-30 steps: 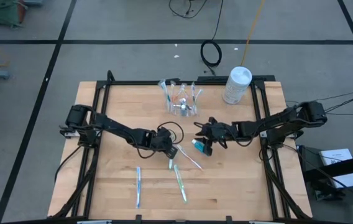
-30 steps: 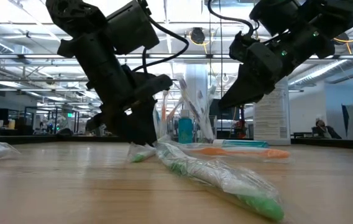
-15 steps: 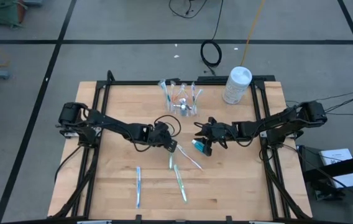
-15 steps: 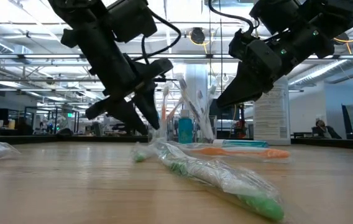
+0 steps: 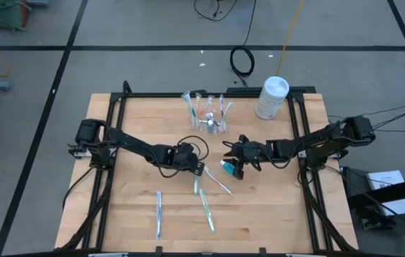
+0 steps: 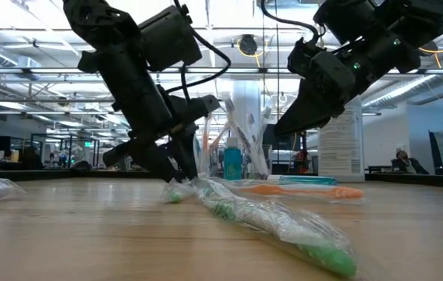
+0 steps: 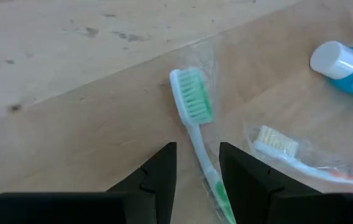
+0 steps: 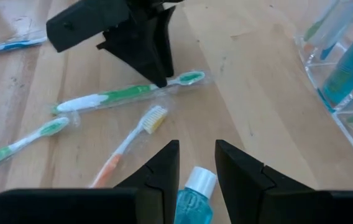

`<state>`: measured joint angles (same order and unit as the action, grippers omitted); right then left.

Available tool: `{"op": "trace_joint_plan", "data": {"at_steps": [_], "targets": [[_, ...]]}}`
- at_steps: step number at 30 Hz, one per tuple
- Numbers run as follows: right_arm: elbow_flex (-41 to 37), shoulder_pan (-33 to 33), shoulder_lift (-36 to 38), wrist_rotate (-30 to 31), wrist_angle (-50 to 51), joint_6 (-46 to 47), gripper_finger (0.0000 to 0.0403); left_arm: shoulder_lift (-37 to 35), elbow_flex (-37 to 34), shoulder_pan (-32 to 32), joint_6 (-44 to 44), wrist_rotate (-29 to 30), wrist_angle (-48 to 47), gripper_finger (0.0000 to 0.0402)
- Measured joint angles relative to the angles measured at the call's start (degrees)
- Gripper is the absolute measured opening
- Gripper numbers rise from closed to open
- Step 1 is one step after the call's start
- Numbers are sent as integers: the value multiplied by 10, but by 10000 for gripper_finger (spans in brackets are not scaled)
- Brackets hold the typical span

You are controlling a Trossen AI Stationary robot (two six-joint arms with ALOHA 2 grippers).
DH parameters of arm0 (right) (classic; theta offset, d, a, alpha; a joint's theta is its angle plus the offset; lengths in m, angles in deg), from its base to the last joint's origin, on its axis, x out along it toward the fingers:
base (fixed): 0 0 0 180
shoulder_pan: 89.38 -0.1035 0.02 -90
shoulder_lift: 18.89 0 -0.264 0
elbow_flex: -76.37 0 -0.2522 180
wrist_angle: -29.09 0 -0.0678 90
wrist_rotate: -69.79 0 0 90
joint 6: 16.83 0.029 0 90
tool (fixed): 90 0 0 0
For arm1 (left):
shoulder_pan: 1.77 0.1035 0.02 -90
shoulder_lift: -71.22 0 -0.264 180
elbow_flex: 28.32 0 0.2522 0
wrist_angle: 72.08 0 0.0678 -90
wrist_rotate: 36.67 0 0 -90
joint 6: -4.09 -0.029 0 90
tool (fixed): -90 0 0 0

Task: Pick & Place toothbrushing station
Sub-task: Put the green toothbrush into the transparent organizer

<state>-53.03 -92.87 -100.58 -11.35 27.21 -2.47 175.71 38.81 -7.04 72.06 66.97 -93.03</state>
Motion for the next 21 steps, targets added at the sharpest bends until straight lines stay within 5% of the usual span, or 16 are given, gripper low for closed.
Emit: {"op": "trace_joint_plan", "data": {"at_steps": [21], "targets": [[0, 0, 0, 0, -8, 0, 93, -1, 0, 28, -94, -12, -35, 111]]}}
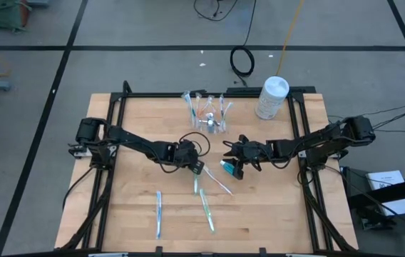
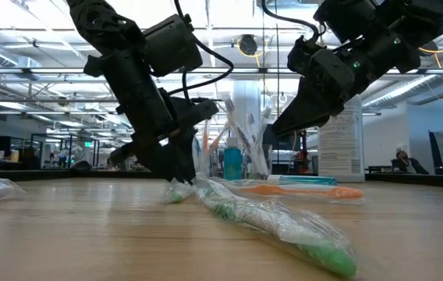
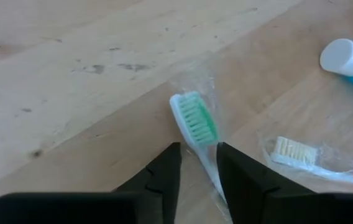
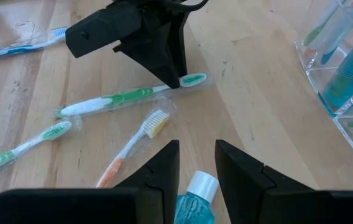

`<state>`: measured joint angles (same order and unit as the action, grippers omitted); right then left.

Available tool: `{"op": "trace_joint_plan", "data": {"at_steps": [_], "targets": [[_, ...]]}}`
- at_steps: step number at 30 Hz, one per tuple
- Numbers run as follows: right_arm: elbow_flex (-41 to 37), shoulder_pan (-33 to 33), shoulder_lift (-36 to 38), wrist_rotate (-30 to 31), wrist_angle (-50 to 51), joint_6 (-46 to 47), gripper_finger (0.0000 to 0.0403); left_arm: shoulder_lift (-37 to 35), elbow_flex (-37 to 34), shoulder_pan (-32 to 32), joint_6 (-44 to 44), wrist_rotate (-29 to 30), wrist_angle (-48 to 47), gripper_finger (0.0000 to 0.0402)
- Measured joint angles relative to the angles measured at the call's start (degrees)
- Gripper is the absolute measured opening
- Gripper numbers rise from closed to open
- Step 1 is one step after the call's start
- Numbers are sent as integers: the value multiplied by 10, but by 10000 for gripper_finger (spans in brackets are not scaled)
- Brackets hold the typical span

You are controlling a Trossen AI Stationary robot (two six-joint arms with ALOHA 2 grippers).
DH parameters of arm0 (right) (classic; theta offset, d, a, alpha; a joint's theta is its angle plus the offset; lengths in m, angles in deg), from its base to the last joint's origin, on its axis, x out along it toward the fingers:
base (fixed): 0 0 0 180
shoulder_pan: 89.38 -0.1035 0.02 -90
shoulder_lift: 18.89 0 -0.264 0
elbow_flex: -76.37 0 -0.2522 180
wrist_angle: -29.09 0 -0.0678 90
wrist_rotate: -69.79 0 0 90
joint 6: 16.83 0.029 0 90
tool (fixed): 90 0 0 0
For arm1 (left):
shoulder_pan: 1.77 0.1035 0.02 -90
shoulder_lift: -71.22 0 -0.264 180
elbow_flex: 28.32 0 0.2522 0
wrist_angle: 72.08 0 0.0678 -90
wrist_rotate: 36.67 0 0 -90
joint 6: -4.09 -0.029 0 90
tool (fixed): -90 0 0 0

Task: Pick & Place toothbrushing station
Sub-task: Put the green toothbrush into the transparent organizer

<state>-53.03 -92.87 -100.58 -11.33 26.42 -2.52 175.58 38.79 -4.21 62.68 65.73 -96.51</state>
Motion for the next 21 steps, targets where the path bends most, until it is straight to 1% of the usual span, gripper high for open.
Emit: {"op": "trace_joint_plan", "data": {"at_steps": [7, 9, 11, 16, 18, 21], "targets": [[0, 0, 0, 0, 0, 0, 93, 0, 0, 0, -12, 1, 4, 27], [0, 0, 0, 0, 0, 0, 93, 0, 0, -1, -27, 1, 10, 10], [0, 0, 0, 0, 0, 0, 93, 0, 0, -3, -35, 2, 13, 12], [0, 0, 0, 0, 0, 0, 93, -7, -2, -3, -55, -2, 12, 32], [0, 0, 0, 0, 0, 0, 93, -18, -3, -2, -72, -11, 10, 30], [0, 0, 0, 0, 0, 0, 93, -54, -3, 0, -96, -23, 13, 15]]}}
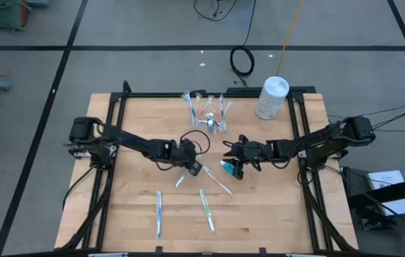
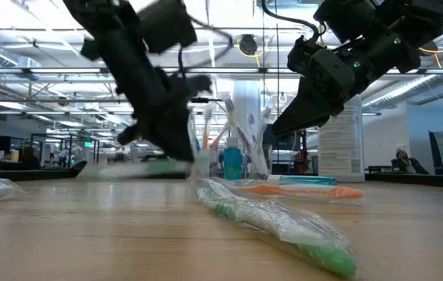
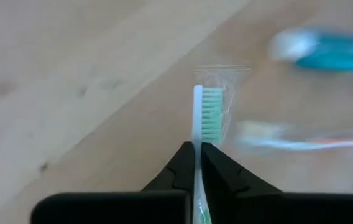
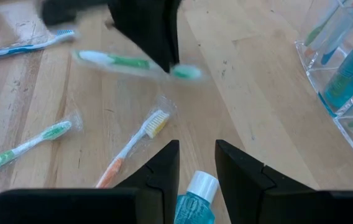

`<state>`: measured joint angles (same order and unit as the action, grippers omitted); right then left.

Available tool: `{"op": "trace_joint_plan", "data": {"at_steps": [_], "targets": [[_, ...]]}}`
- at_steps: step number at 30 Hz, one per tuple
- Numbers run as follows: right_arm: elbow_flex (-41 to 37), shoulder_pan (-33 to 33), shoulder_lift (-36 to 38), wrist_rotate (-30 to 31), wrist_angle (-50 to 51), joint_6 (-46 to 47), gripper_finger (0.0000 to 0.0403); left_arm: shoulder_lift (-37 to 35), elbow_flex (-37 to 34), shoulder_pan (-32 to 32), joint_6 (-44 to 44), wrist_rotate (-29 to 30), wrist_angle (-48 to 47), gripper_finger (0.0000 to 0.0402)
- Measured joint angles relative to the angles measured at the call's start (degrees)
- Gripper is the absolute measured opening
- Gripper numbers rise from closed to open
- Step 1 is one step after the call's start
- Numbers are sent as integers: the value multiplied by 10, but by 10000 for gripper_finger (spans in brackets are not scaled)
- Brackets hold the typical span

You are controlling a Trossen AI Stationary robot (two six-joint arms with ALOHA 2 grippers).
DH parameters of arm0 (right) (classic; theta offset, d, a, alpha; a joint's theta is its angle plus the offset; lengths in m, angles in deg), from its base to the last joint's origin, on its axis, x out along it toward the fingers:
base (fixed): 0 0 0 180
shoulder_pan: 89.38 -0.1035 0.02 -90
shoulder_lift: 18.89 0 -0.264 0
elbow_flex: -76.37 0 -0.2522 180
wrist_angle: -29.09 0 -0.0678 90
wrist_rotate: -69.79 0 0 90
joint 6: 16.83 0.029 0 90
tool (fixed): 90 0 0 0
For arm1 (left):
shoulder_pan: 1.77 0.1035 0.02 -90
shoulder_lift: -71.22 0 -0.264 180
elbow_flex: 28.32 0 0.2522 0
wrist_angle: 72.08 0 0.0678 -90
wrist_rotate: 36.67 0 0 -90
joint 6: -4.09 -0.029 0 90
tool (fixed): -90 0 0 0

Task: Pick & Place toothbrushing station
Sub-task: Put the green toothbrush into the transparent organizer

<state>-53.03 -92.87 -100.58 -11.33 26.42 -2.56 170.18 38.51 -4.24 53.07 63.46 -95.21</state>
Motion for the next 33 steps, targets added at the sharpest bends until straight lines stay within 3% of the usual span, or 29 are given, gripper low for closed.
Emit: {"op": "trace_joint_plan", "data": {"at_steps": [7, 15, 22, 27, 33], "targets": [[0, 0, 0, 0, 0, -2, 93, -88, 1, 1, -66, 49, 1, 21], [0, 0, 0, 0, 0, 1, 93, -169, 1, 2, -204, 237, 96, 6], [0, 0, 0, 0, 0, 1, 93, -167, 1, 32, -333, 267, 251, 18], [0, 0, 0, 0, -4, 1, 93, -151, 2, 64, -401, 334, 341, 7], [0, 0, 0, 0, -22, 0, 93, -109, 2, 107, -403, 441, 383, 17]]}}
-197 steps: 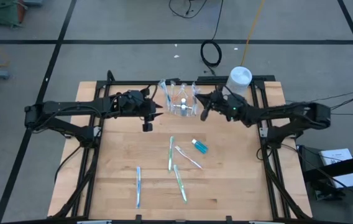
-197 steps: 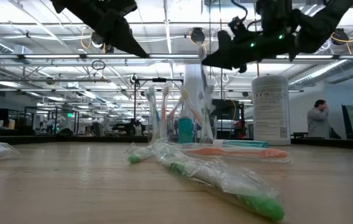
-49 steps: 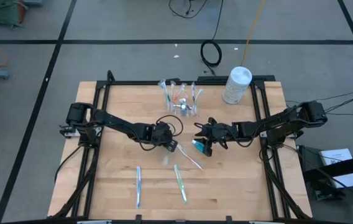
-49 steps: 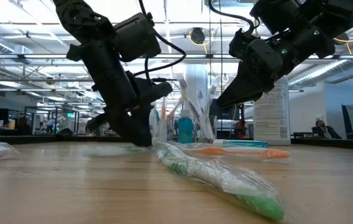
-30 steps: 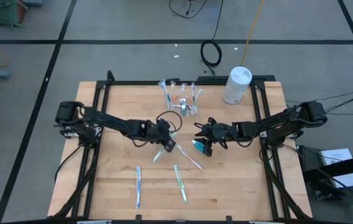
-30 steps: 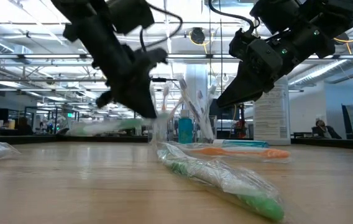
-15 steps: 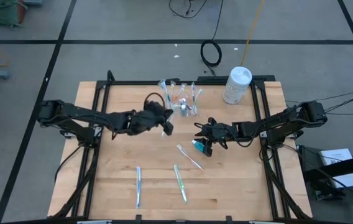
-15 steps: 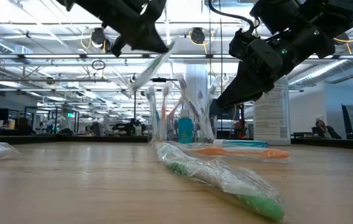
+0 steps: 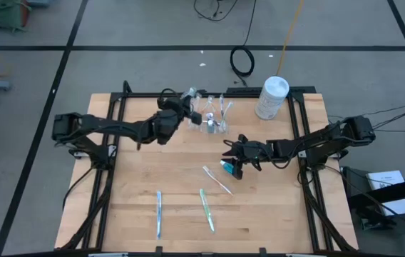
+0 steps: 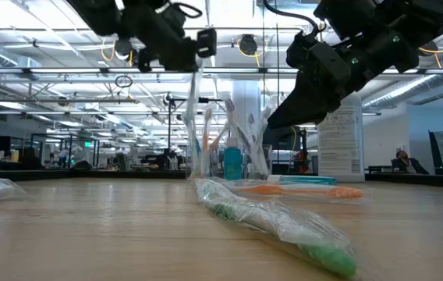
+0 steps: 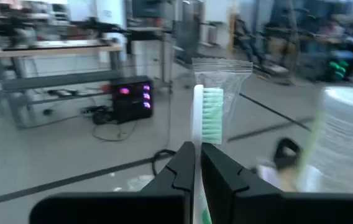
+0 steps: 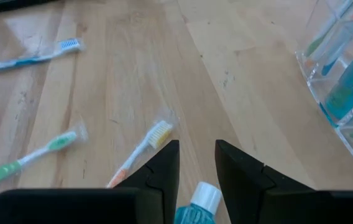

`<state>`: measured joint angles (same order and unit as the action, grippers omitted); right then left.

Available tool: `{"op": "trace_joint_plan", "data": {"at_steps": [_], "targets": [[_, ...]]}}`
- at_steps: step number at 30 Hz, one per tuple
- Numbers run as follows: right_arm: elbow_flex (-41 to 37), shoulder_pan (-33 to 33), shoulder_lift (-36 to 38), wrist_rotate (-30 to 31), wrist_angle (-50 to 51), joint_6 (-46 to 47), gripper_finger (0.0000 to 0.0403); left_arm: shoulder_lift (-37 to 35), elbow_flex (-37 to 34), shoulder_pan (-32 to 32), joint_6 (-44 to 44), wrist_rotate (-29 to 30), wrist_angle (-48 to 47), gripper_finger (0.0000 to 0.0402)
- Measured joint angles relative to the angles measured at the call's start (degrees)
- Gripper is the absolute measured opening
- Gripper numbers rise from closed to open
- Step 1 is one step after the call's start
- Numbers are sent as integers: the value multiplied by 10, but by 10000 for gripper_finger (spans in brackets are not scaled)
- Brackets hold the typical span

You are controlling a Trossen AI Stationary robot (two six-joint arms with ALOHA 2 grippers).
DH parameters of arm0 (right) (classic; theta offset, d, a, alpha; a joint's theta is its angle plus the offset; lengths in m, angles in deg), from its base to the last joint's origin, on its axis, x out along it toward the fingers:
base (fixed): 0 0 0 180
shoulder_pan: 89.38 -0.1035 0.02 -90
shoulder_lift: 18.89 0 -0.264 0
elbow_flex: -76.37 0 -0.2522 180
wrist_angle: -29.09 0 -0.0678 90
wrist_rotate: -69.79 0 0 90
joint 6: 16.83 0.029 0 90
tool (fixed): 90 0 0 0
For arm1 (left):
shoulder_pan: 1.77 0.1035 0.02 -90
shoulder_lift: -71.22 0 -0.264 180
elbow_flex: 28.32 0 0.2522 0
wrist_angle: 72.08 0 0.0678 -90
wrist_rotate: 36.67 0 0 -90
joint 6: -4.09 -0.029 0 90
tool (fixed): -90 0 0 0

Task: Pick & Place toothbrushing station
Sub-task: Put the green toothbrush into the transparent organizer

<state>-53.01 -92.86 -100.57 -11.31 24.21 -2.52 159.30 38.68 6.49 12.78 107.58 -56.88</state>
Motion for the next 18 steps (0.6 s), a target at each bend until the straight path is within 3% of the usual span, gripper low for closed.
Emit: {"op": "trace_joint_plan", "data": {"at_steps": [9, 18], "targets": [[0, 0, 0, 0, 0, -3, 93, 118, 0, 36, -36, -26, 192, 9], [0, 0, 0, 0, 0, -38, 93, 173, 0, 42, -35, 27, 192, 4]]}}
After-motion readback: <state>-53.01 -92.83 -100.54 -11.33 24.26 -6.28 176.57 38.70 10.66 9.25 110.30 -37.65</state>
